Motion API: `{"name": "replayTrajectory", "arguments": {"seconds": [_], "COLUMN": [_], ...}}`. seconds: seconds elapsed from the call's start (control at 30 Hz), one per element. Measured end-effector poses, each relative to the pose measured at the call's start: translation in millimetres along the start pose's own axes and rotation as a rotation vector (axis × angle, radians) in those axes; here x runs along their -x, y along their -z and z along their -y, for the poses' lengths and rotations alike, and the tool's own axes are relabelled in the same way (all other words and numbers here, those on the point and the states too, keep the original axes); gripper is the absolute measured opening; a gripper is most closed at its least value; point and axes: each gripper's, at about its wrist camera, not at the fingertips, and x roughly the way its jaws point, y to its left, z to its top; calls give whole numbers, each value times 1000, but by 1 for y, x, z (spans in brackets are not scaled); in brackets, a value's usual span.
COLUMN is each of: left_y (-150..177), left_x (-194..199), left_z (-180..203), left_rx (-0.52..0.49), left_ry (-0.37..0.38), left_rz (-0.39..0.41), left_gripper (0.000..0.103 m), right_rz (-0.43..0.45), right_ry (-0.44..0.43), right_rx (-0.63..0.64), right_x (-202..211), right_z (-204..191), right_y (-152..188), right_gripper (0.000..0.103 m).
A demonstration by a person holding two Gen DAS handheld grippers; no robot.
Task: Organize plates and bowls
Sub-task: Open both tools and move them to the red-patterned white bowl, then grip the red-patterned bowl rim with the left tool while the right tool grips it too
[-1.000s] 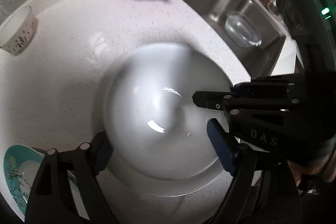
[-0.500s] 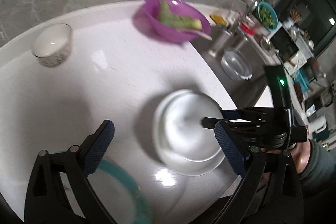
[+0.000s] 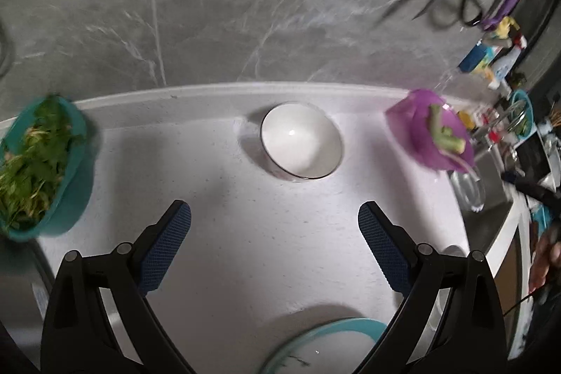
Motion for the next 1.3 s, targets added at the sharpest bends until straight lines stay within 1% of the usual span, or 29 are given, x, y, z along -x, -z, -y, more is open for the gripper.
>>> {"name": "replayTrajectory", "arguments": {"seconds": [0.03, 0.07, 0.1, 0.13, 0.2, 0.3, 0.4, 0.43, 0.5, 0.57, 0.63, 0.73, 0.77, 0.8, 0.83, 0.87, 0.9, 0.97, 1.0, 1.03, 1.07, 1.13, 1.27, 1.3], "left_y": [-7, -10, -11, -13, -25, -37, -49, -54, -59, -60, -61, -59, -59, -59, -58, -58, -59, -61, -62, -63, -64, -66, -68, -67], "left_x": [-14, -28, -39, -53, -82, -117, -141, -148, -159, -172, -186, -202, -206, -208, -208, -212, -214, -217, -217, -218, -216, -216, -214, -212], "left_z": [-4, -7, -5, -5, -8, -15, -15, -13, -12, -12, -15, -21, -22, -23, -25, -25, -28, -29, -29, -27, -29, -25, -24, -25], "left_rx": [2, -6, -17, -24, -23, -16, -27, -32, -54, -67, -66, -55, -56, -55, -52, -44, -34, -33, -34, -40, -49, -63, -52, -56], "left_ry": [-13, -9, 7, 28, 22, 7, 1, -1, -16, -26, -30, -26, -31, -29, -28, -20, -4, 8, 16, 23, 22, 7, 12, 9], "left_rz": [-31, -50, -69, -88, -114, -145, -146, -146, -153, -173, -192, -213, -214, -212, -212, -217, -218, -225, -224, -225, -226, -223, -220, -222], "left_gripper": [97, 97, 97, 97, 97, 96, 95, 95, 90, 69, 65, 65, 64, 59, 44, 32, 30, 25, 22, 17, 13, 13, 12, 12], "right_rz": [-21, -48, -68, -94, -138, -188, -236, -248, -277, -292, -303, -321, -324, -326, -333, -349, -357, -363, -362, -362, -361, -361, -357, -355], "right_ry": [-15, -9, -10, -27, 17, 35, 80, 88, 83, 96, 95, 105, 103, 101, 98, 94, 89, 71, 60, 64, 71, 70, 74, 75], "right_rx": [7, -4, -23, -52, -66, -70, -58, -67, -93, -107, -120, -135, -141, -137, -131, -127, -130, -147, -141, -132, -119, -121, -121, -120], "right_x": [-19, -43, -61, -87, -126, -167, -209, -214, -233, -247, -256, -268, -271, -273, -277, -281, -284, -288, -290, -290, -290, -291, -294, -289], "right_z": [-7, -13, -18, -21, -26, -26, -24, -20, -14, -9, -6, -1, 1, 1, 1, 1, 1, 2, 0, 0, -3, -3, -9, -4], "right_y": [-12, -24, -31, -42, -53, -61, -63, -62, -60, -59, -57, -54, -53, -53, -52, -49, -51, -50, -50, -50, -51, -51, -51, -52], "right_gripper": [71, 71, 71, 71, 70, 68, 67, 66, 65, 65, 65, 65, 59, 47, 40, 26, 23, 21, 17, 17, 17, 16, 17, 16]}}
